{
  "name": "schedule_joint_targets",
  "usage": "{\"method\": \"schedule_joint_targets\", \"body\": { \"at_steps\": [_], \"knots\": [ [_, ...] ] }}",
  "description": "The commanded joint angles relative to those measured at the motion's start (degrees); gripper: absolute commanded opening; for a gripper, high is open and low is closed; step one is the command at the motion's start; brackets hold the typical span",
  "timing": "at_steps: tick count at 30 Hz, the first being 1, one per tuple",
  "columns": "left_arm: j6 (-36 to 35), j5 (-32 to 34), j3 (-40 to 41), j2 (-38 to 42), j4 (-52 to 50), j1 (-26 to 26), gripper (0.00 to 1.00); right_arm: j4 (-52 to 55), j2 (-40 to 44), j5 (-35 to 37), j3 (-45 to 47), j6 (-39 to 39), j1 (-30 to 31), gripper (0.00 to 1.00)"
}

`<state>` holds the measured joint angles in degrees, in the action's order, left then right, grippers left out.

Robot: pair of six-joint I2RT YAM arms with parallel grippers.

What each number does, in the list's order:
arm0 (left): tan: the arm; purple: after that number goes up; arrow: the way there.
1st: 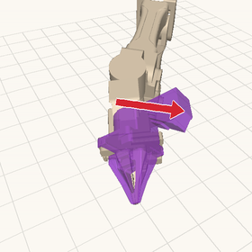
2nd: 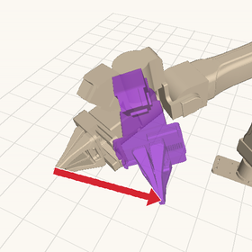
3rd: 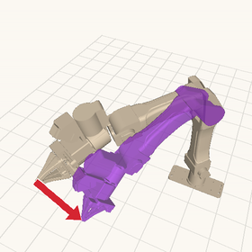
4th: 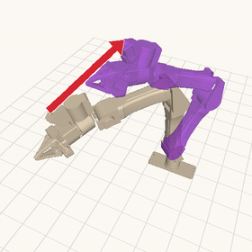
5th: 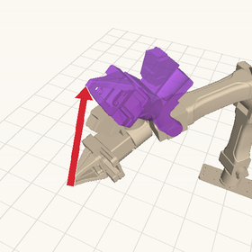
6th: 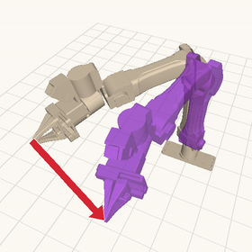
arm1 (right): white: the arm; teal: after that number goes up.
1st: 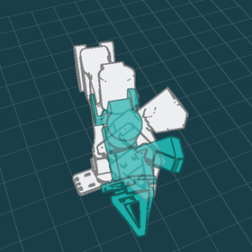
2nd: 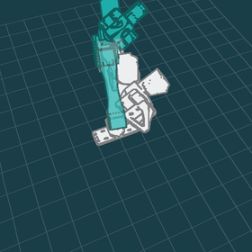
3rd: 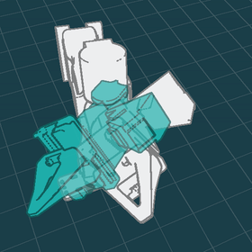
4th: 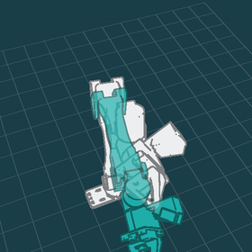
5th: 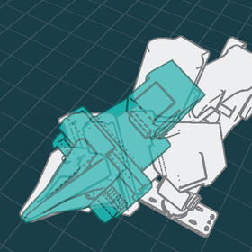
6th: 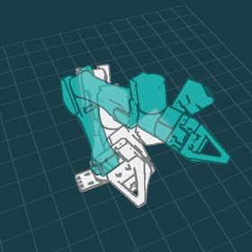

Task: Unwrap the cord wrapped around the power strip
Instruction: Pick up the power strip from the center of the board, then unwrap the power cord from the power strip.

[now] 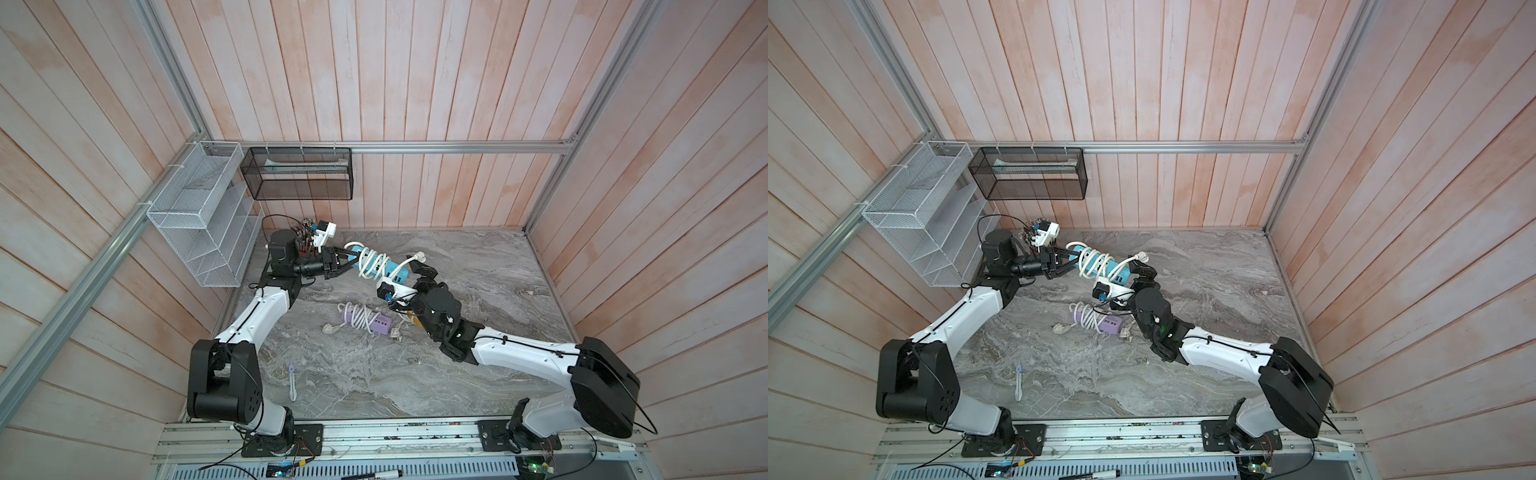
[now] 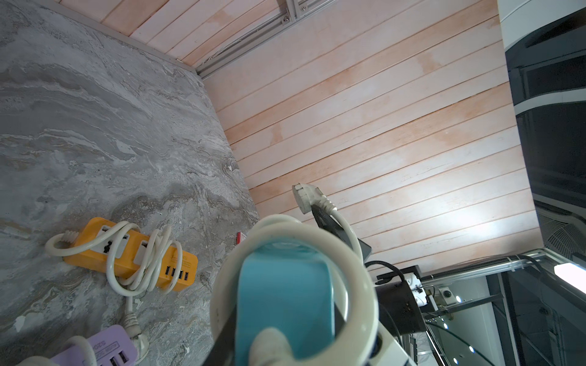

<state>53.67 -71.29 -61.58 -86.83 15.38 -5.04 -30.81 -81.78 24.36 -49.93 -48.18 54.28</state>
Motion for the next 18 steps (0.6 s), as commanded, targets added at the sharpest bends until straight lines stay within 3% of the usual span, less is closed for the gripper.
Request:
{"method": "schedule_joint_targets", "body": {
  "at_steps": [1,5,9,18],
  "knots": [
    [1.9,-0.6,0.4,-0.1,5.5,0.2,0.0,18.7,1.7,-8.8,-4.1,15.0,-1.1,0.99],
    [4.6,-1.5,0.5,-0.4,8.9,-0.1,0.0,28.8,1.6,-18.7,-6.4,22.9,-3.6,0.99],
    [5.5,-1.6,0.4,-1.0,10.0,-0.5,0.0,34.6,1.6,-36.2,-8.0,31.7,-8.2,0.99],
    [11.9,-1.4,2.1,-4.3,19.3,-1.4,0.0,31.9,4.7,-60.4,-7.5,43.2,-16.9,0.98]
  ]
}}
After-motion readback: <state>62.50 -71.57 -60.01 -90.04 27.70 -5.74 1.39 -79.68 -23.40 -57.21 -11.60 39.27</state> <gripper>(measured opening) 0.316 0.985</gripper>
